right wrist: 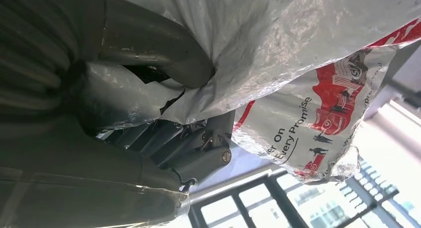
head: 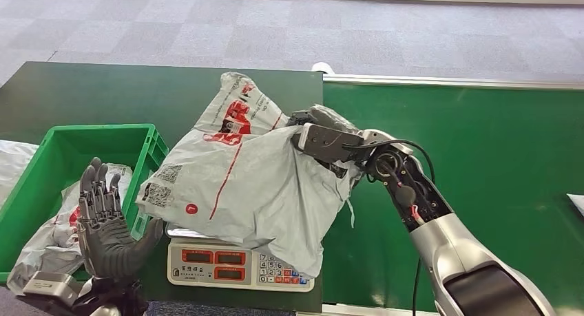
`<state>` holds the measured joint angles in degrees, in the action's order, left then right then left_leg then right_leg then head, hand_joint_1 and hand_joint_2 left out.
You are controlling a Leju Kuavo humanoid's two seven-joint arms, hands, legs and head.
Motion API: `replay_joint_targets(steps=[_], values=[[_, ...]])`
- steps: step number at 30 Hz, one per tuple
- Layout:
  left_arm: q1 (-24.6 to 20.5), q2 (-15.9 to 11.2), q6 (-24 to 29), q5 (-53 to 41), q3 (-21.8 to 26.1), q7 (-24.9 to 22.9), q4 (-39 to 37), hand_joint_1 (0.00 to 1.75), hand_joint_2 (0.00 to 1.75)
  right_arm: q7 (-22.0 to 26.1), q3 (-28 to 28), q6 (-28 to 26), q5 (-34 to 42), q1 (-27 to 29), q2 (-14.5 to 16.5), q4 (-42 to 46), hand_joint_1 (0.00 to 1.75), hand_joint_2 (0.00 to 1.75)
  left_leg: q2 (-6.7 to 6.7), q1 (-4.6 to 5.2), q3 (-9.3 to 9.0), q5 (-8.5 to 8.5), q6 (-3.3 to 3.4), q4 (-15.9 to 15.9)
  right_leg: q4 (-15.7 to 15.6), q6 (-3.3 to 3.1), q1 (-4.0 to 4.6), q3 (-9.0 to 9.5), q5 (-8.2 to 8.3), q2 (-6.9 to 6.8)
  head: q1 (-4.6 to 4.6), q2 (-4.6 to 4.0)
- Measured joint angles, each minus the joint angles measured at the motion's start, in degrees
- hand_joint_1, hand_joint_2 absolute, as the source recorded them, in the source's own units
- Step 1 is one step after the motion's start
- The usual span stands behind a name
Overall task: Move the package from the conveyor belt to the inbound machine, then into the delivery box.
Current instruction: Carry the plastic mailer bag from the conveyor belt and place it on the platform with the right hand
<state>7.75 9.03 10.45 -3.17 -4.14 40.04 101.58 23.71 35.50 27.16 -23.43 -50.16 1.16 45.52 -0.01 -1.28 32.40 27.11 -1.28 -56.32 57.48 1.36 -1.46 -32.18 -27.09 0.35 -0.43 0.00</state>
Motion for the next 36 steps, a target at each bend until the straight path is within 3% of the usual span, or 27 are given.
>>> replay_joint_targets(steps=[5, 12, 21, 36], values=[[-0.74, -0.14, -0.07, 0.04, -0.93, 0.0, -1.25, 0.0, 1.75, 0.2, 3.73, -0.27, 1.4, -0.33, 3.02, -4.04, 1.75, 1.75, -0.02, 0.0, 0.0, -0.01, 0.0, 0.0, 0.0, 0.0, 0.0, -0.02, 0.0, -0.02, 0.0, 0.0], [-0.81, -0.49, 0.31, 0.31, -1.29, 0.0, -1.91, 0.0, 1.75, 0.14, 5.83, -0.71, 2.49, -0.83, 4.0, -6.39, 1.75, 1.75, 0.0, 0.0, 0.01, 0.0, 0.0, 0.0, 0.0, 0.0, 0.0, -0.02, 0.0, 0.01, 0.01, 0.0], [-0.68, -0.83, 1.35, 0.52, -1.29, 0.0, -1.89, 0.0, 1.75, -6.47, 11.21, -6.42, 2.58, -2.67, 7.46, -12.29, 1.75, 1.75, 0.01, -0.01, 0.01, -0.01, -0.01, 0.0, 0.0, 0.0, 0.01, -0.04, 0.0, 0.03, 0.01, 0.0], [-0.38, -1.03, 1.4, 0.52, -1.17, 0.0, -1.8, 0.0, 1.75, -6.86, 13.79, -6.89, 2.53, -3.58, 8.68, -15.95, 1.75, 1.75, -0.01, -0.01, 0.01, -0.01, -0.01, 0.0, 0.0, 0.0, 0.01, -0.03, 0.0, 0.03, 0.01, 0.0]])
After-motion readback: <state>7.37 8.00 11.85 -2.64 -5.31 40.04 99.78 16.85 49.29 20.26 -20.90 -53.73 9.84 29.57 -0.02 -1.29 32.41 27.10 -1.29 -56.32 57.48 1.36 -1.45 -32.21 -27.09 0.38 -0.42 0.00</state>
